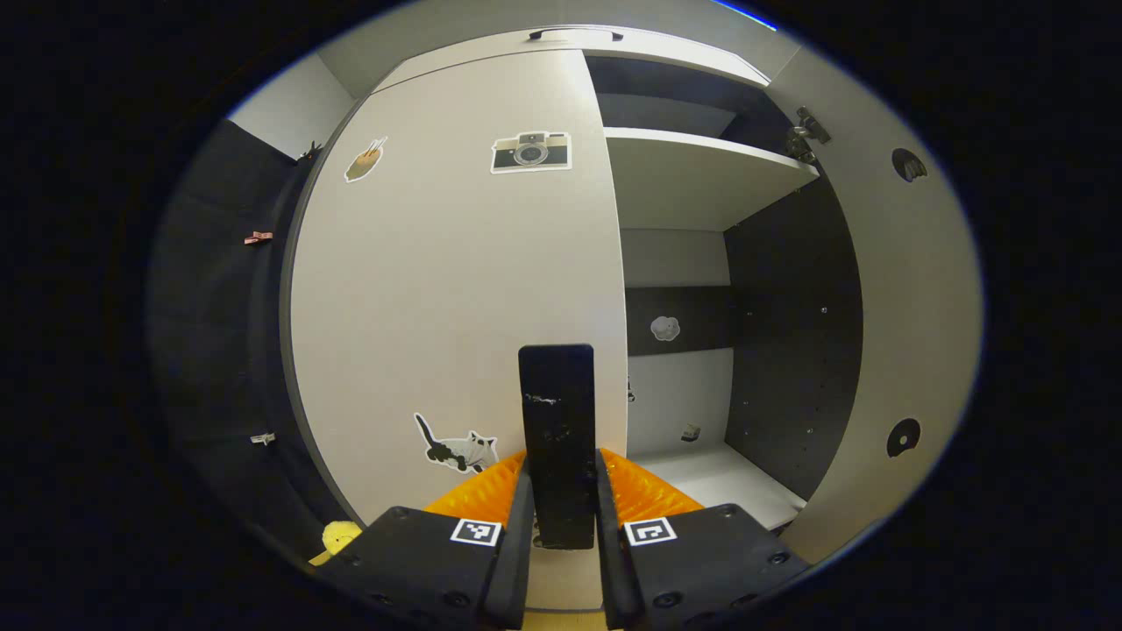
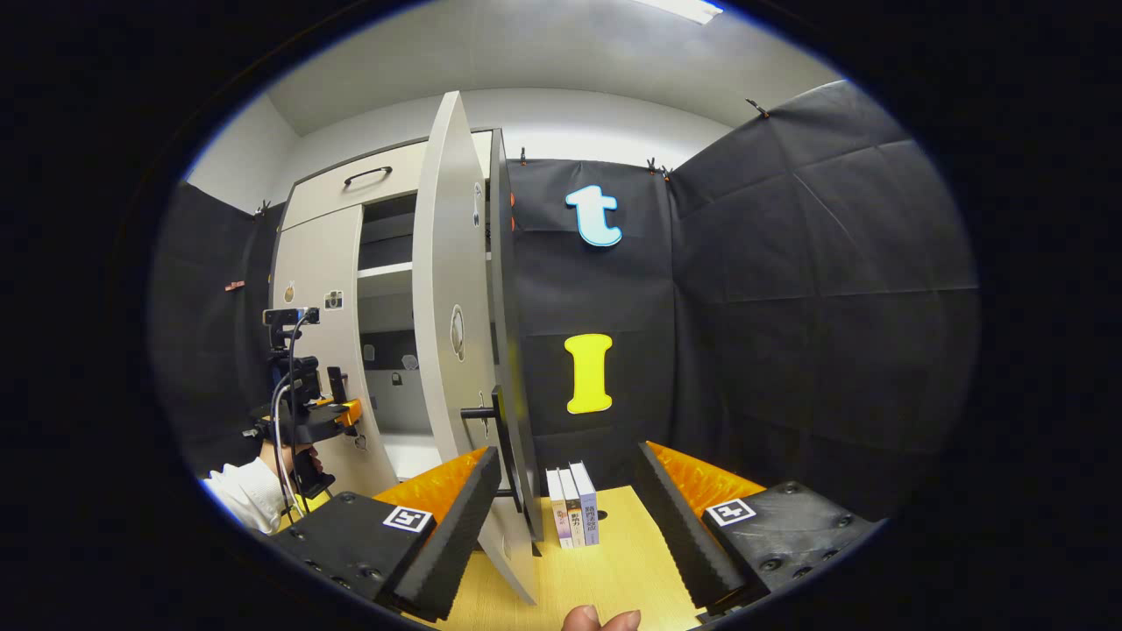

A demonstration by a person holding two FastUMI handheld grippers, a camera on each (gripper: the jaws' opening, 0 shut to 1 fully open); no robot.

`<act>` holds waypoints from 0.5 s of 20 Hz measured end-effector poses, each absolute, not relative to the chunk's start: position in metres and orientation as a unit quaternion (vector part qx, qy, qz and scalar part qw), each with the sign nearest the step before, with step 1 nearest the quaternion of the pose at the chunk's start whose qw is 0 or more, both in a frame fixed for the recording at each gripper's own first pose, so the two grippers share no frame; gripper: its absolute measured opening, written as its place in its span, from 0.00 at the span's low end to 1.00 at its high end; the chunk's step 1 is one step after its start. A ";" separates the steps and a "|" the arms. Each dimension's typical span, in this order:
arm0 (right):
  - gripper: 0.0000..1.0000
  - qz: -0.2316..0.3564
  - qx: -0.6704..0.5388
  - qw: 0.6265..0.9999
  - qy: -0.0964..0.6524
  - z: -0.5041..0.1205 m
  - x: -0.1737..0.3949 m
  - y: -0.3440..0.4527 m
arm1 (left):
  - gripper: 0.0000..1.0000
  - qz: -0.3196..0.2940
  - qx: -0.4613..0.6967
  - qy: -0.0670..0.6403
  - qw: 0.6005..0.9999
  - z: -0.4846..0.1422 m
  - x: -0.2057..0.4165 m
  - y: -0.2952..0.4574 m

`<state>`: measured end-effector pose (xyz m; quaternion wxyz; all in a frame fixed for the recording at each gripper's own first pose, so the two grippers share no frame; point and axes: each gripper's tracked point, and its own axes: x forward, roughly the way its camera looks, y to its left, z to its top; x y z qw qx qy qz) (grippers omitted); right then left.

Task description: Open the right door of the double-door shoe cabinet with the right hand, and open the left door with the left hand.

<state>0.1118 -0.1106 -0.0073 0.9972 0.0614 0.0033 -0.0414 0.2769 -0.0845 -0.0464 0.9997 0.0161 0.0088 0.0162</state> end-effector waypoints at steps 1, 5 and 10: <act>0.97 -0.040 0.061 0.997 0.002 -0.006 0.111 -0.109 | 0.36 0.018 0.011 0.014 1.000 -0.050 0.277 -0.084; 1.00 -0.034 0.057 0.998 -0.002 -0.002 0.106 -0.100 | 0.30 0.025 0.003 0.032 0.999 -0.053 0.275 -0.085; 0.97 -0.028 0.053 0.998 -0.010 0.005 0.103 -0.082 | 0.21 -0.002 -0.016 0.041 0.999 -0.053 0.240 -0.076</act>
